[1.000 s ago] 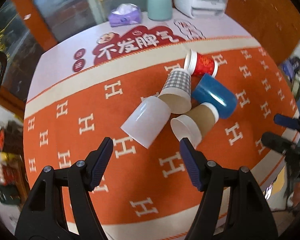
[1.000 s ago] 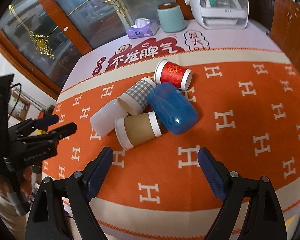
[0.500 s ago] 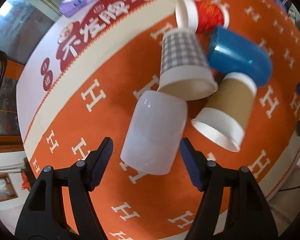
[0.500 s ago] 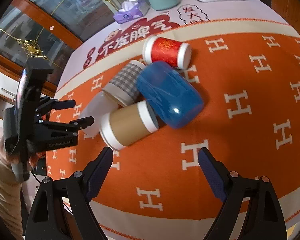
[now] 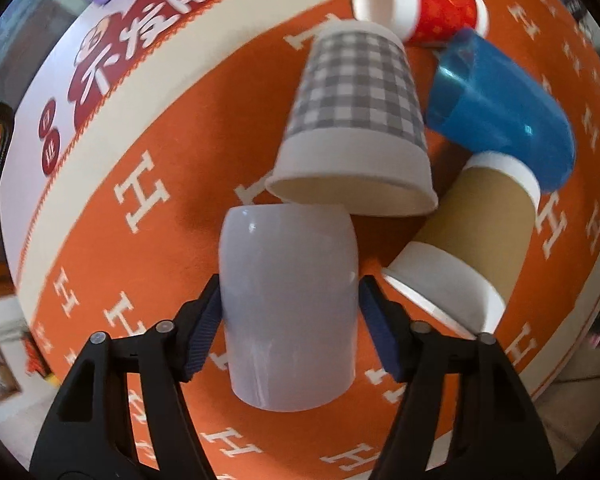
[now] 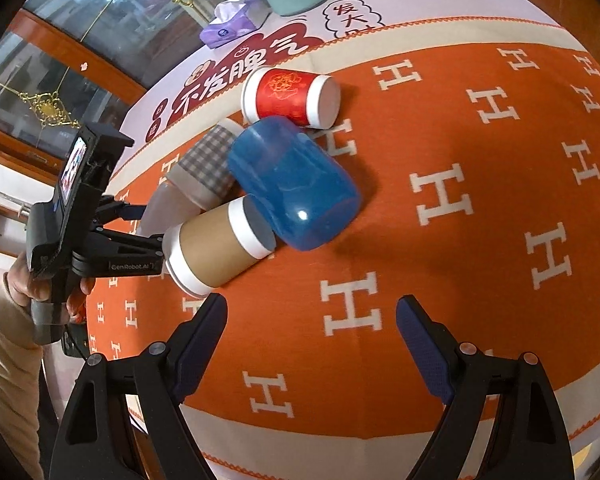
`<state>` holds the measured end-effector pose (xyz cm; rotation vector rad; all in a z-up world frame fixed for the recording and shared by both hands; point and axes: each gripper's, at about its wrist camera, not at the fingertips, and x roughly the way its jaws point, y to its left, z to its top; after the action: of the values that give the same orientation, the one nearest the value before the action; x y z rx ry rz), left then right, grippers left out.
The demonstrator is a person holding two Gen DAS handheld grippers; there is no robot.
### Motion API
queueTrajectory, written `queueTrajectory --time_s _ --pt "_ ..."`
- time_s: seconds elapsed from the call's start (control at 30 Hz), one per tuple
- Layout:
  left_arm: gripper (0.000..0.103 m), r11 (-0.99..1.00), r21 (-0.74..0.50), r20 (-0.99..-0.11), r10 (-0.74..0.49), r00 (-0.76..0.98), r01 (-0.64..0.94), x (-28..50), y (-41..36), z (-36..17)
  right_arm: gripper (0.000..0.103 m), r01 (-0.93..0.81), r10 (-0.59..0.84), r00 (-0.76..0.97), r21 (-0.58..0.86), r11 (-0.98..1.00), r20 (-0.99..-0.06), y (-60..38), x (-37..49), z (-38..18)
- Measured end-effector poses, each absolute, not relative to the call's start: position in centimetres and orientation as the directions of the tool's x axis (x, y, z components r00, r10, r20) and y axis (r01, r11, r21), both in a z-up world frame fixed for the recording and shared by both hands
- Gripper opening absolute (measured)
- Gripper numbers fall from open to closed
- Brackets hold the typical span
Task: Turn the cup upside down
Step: 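Move the left tool to the white cup lying on its side and close on it, then lift the white cup with the left tool and carry it toward the right tool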
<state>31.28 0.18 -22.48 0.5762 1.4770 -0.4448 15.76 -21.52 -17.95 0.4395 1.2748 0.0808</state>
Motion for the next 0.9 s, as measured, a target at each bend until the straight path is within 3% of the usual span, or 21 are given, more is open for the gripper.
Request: queueTrajectory --time_s 0.43,0.77,0.9 --pt "0.062 0.916 0.065 -0.996 0.036 0.079 0.395 30.1 4.1 -20.1 0.088 0.163 0.308 0.3 0.367 0.916 -0.903 -20.9 14.8 -17.3" --pt "0.062 0.959 -0.061 -0.993 -0.085 0.079 0.277 18.6 2.2 -13.5 0.088 0.186 0.3 0.316 0.368 0.911 -0.9 -21.4 12.1 -16.5" --pt "0.062 0.961 -0.142 -0.987 -0.156 0.043 0.238 14.3 0.0 -13.7 0.088 0.213 0.29 0.318 0.366 0.906 -0.903 -22.3 10.5 -16.8"
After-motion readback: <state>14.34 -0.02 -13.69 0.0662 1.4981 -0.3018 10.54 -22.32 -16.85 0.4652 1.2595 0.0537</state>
